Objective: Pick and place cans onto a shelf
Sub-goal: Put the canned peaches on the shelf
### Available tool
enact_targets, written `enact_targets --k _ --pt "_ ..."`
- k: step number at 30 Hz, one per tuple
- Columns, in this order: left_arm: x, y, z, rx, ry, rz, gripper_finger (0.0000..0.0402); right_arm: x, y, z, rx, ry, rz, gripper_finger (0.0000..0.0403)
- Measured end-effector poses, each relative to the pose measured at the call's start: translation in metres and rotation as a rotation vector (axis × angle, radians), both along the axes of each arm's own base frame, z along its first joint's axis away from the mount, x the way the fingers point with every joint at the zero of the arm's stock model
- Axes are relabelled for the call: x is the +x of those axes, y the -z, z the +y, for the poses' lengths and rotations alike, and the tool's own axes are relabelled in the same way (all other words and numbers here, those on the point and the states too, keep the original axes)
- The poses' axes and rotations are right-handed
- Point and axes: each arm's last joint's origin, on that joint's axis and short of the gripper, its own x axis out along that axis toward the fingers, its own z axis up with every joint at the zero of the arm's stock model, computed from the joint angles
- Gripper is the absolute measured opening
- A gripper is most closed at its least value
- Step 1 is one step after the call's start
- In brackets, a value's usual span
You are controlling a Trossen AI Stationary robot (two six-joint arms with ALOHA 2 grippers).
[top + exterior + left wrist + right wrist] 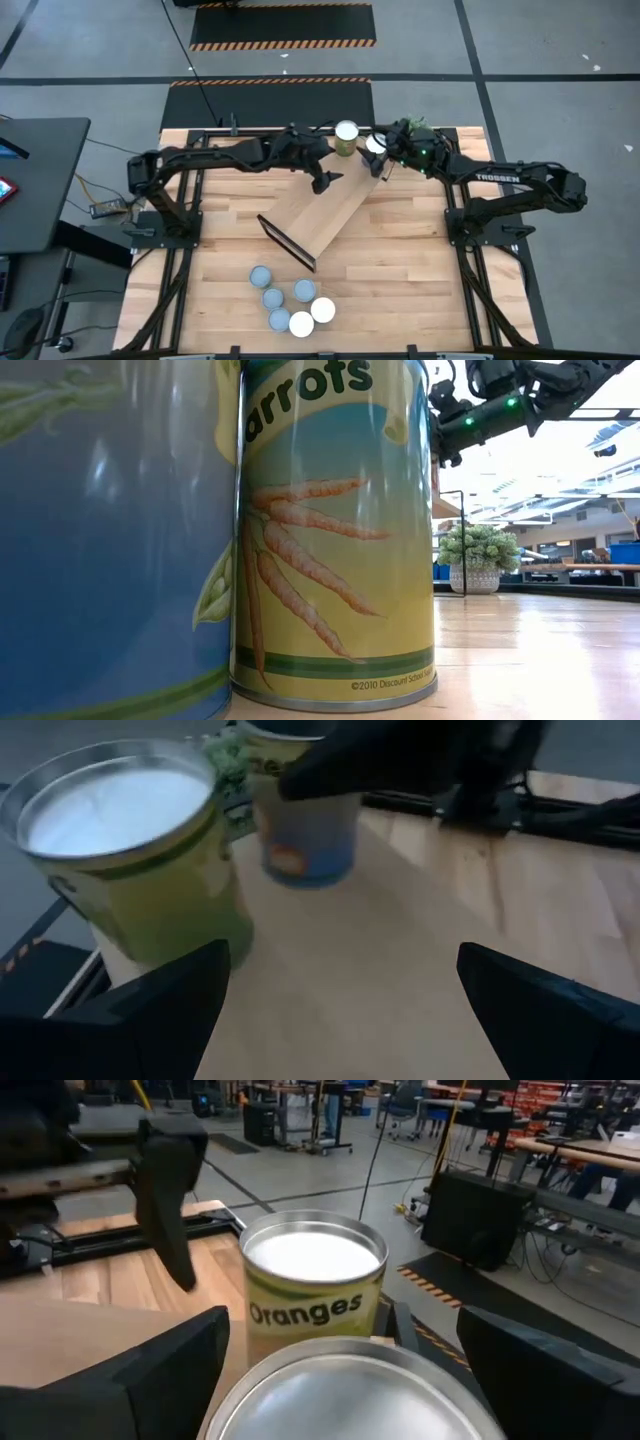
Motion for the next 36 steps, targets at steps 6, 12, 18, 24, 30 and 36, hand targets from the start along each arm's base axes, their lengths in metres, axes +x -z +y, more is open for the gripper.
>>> enact_targets --k 6,12,18,24,30,36 --pt "0.003 0.013 0.011 -0.004 -0.027 0.028 0.0396 0.001 -0.005 -0.001 0.002 0.0 0.011 0.04" --pt "0.009 0.015 0.016 0.005 -0.037 -0.02 0.0396 0.0 -0.008 0.0 -0.001 -0.001 0.003 0.04" --pt "0.013 0.019 0.015 -0.01 -0.038 -0.029 0.0396 -0.005 -0.016 0.004 -0.016 -0.006 -0.032 0.04" --pt "0.014 0.018 0.013 -0.007 -0.029 -0.043 0.0396 -0.011 -0.026 0.01 -0.036 -0.005 -0.071 0.0399" --pt "0.008 0.01 0.003 -0.098 0.034 -0.044 0.0393 -0.015 -0.036 0.025 -0.057 -0.04 -0.118 0.0399" --pt "-0.009 -0.021 -0.028 -0.037 0.139 -0.031 0.0363 -0.01 -0.039 0.051 -0.056 -0.121 -0.132 0.0399"
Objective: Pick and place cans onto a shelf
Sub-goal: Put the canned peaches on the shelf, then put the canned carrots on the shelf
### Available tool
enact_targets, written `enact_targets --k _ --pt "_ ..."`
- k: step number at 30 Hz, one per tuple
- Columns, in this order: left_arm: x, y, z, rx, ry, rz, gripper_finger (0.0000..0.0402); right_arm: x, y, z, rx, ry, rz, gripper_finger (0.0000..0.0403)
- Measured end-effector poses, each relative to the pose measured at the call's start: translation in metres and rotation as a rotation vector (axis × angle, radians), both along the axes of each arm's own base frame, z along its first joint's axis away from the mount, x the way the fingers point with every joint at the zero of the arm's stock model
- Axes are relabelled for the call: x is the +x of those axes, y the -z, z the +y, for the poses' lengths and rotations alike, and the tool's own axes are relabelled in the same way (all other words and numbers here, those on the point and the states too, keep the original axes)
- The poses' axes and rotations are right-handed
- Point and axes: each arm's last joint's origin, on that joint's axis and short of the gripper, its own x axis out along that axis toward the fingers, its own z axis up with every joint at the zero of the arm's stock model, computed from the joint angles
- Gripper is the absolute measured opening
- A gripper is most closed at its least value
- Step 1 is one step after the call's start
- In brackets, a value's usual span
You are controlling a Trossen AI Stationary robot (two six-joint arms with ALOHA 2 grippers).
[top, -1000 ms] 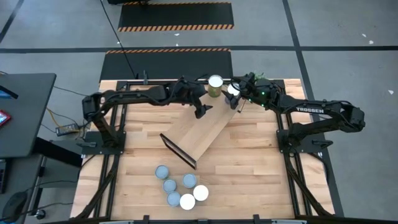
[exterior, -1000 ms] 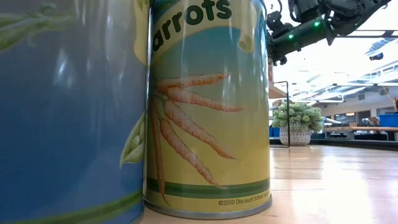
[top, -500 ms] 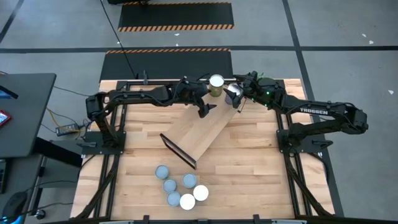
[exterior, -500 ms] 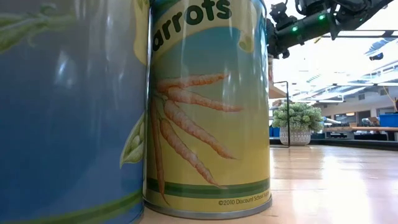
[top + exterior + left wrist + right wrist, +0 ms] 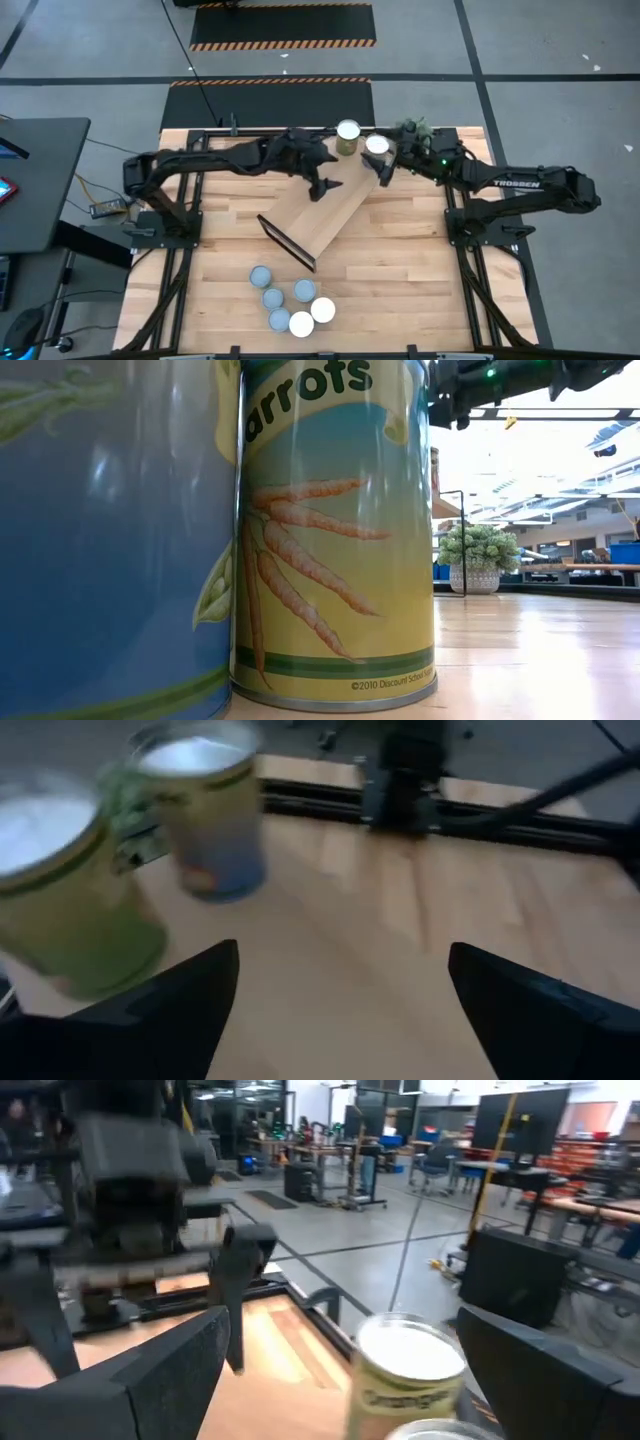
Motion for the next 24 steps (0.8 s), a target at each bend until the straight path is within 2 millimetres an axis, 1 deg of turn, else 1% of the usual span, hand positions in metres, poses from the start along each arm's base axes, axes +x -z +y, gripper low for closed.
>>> enact_targets --k 4,12,14,17,19,24 --pt "-0.016 -0.02 -0.019 0.002 0.041 -0.005 0.0339 0.004 0.0 0.018 0.007 -0.02 -0.001 0.0399" --pt "-0.045 -0.04 -0.058 -0.026 0.134 0.061 0.0301 0.009 0.005 0.059 0.101 -0.088 -0.014 0.0399" --pt "-0.05 -0.042 -0.069 -0.023 0.159 0.085 0.0292 0.013 0.004 0.07 0.116 -0.099 0.011 0.0399" --pt "-0.059 -0.043 -0.086 -0.013 0.188 0.122 0.0279 0.022 -0.004 0.087 0.124 -0.087 0.066 0.0397" --pt "-0.061 -0.045 -0.097 -0.022 0.207 0.121 0.0271 0.029 -0.01 0.097 0.126 -0.084 0.102 0.0395" --pt "-0.071 -0.037 -0.121 -0.077 0.246 0.232 0.025 0.048 -0.017 0.118 0.157 -0.096 0.164 0.0387"
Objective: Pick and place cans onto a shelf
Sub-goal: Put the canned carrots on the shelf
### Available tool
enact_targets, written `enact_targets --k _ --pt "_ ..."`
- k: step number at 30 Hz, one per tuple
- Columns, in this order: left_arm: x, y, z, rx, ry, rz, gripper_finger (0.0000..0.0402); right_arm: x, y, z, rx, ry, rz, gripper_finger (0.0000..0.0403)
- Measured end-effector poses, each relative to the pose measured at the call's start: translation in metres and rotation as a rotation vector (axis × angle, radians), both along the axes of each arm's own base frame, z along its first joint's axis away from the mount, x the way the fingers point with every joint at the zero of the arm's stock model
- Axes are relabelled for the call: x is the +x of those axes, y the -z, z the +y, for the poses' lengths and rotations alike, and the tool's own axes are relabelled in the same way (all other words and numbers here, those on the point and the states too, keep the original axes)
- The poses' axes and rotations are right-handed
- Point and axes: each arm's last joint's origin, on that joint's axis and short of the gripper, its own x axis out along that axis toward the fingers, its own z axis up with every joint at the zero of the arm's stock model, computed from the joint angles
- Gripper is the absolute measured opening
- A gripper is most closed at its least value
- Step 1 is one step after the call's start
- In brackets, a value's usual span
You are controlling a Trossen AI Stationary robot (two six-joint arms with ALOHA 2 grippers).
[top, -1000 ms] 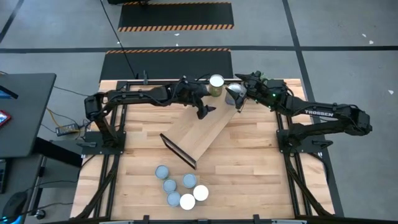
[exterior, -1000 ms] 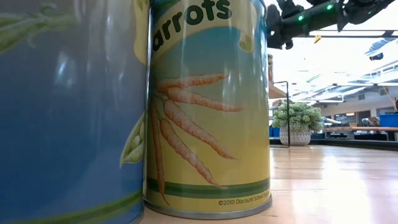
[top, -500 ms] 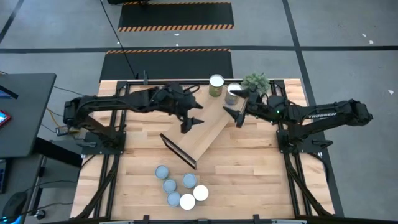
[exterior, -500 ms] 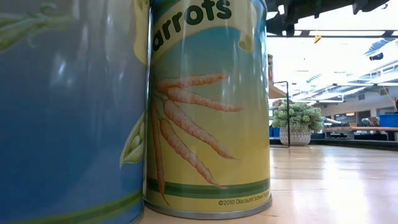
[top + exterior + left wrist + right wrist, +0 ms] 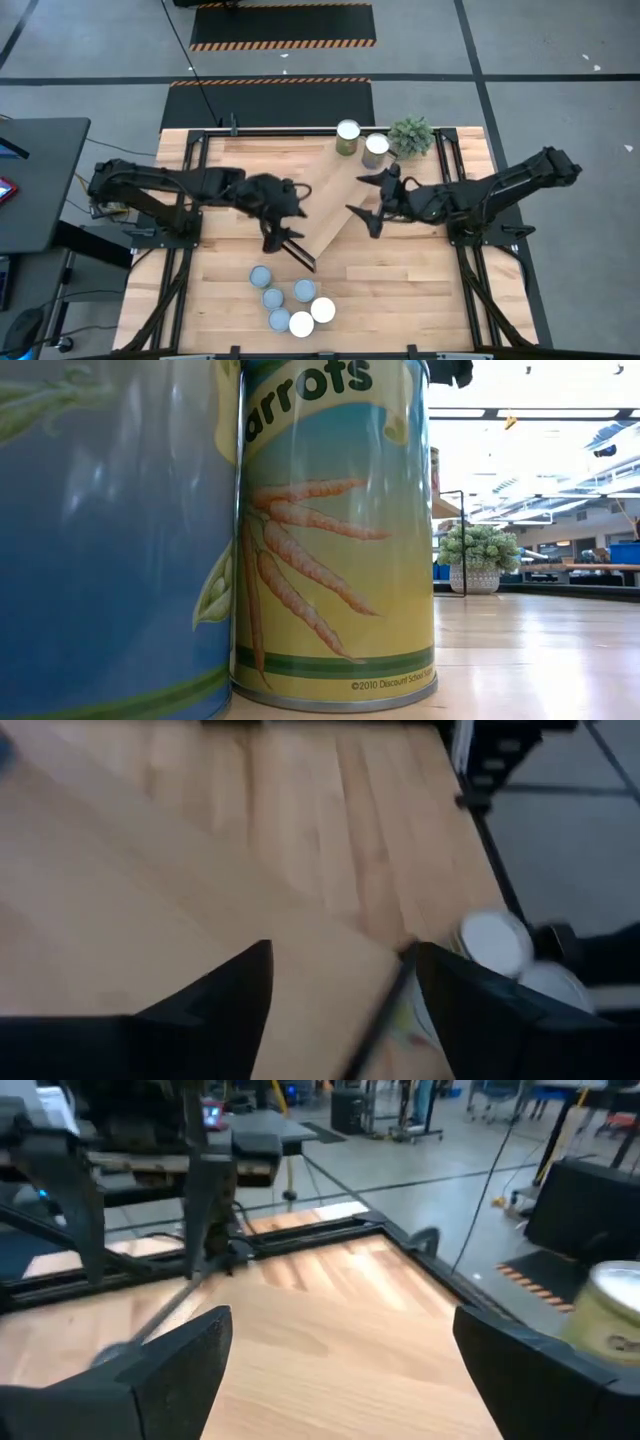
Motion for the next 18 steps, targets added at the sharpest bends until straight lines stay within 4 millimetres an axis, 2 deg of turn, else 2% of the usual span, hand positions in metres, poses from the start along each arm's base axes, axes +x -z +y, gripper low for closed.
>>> enact_targets --k 3,9,13,18 --pt "-0.007 0.003 -0.014 -0.012 0.022 0.054 0.0236 0.008 0.0 0.013 0.025 -0.029 0.014 0.0383" --pt "-0.029 -0.005 -0.044 0.025 0.067 0.057 0.0206 0.022 0.0 0.039 0.071 -0.083 0.034 0.0376" --pt "-0.047 -0.006 -0.058 0.074 0.064 0.083 0.0187 0.029 0.002 0.055 0.103 -0.11 0.043 0.0373" --pt "-0.065 -0.006 -0.068 0.052 0.074 0.071 0.0171 0.038 0.006 0.073 0.142 -0.133 0.047 0.0373"
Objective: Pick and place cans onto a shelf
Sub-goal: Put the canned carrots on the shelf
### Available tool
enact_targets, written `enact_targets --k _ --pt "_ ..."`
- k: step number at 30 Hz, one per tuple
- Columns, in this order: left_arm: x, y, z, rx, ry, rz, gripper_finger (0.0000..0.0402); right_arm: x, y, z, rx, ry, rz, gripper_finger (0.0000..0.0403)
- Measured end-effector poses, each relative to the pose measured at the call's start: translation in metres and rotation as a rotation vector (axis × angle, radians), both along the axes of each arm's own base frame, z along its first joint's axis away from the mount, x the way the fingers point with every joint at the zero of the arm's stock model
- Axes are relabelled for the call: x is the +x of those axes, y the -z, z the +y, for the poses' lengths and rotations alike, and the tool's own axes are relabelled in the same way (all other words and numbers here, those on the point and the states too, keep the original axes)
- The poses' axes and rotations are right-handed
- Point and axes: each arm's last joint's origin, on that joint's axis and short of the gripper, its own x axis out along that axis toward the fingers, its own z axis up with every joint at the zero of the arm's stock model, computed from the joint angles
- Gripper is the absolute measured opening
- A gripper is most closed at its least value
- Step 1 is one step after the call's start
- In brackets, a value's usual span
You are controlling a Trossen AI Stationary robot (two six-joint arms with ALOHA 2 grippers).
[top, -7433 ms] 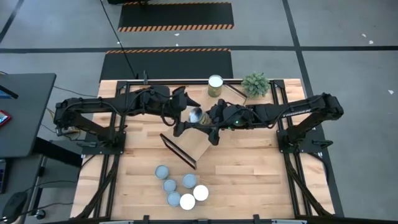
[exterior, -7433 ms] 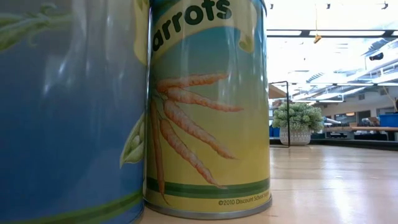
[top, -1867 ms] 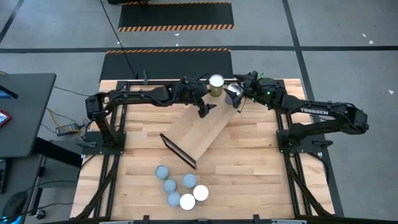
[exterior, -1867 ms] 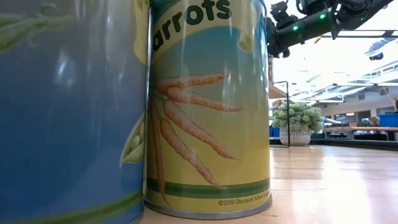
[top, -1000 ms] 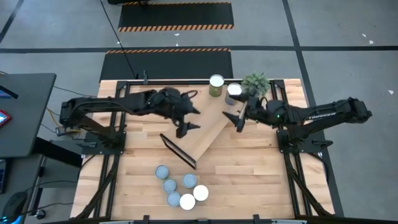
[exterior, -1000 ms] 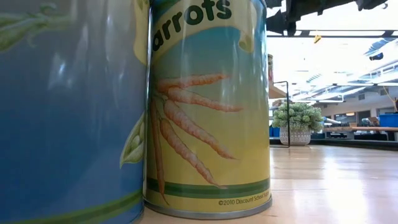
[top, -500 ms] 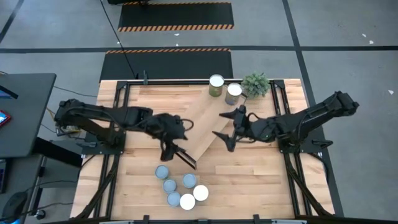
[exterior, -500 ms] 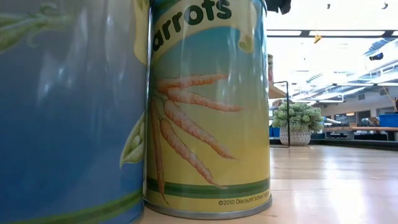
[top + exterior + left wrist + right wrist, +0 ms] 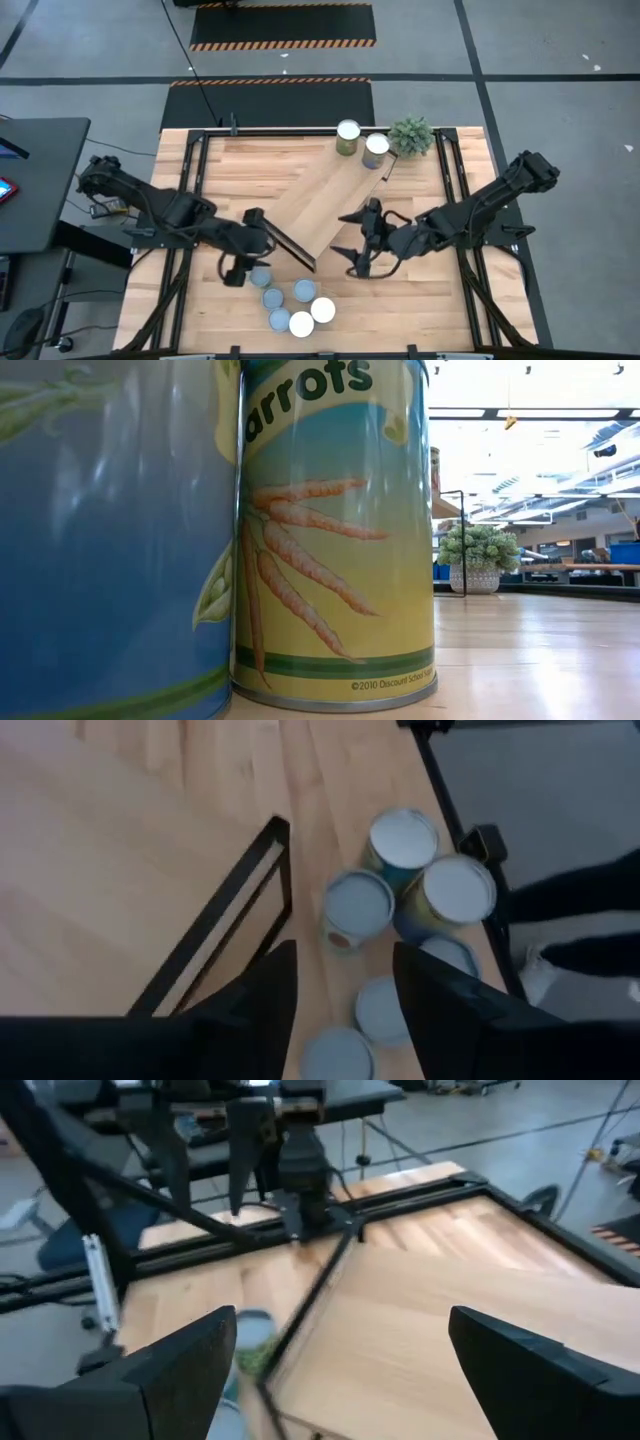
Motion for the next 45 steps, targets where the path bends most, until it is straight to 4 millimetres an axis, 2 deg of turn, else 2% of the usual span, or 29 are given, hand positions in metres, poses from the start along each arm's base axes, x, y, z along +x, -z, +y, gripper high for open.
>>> enact_targets --k 7,13,20,26,39,45 --pt "-0.021 0.005 -0.007 -0.006 -0.011 -0.016 0.0156 0.013 -0.004 0.021 0.008 -0.034 0.032 0.0373" --pt "-0.036 0.007 -0.002 -0.029 -0.047 -0.06 0.0144 0.024 -0.008 0.03 0.011 -0.051 0.111 0.0373" --pt "-0.055 0.028 0.006 -0.126 -0.12 -0.104 0.0141 0.03 -0.008 0.038 0.029 -0.067 0.215 0.0373" --pt "-0.068 0.048 0.011 -0.223 -0.173 -0.136 0.0141 0.027 -0.007 0.039 0.079 -0.085 0.25 0.0373" --pt "-0.09 0.063 0.024 -0.332 -0.261 -0.195 0.0141 0.019 -0.001 0.044 0.128 -0.124 0.341 0.0373" --pt "-0.092 0.08 0.023 -0.366 -0.291 -0.181 0.0141 0.007 0.01 0.047 0.144 -0.083 0.445 0.0373"
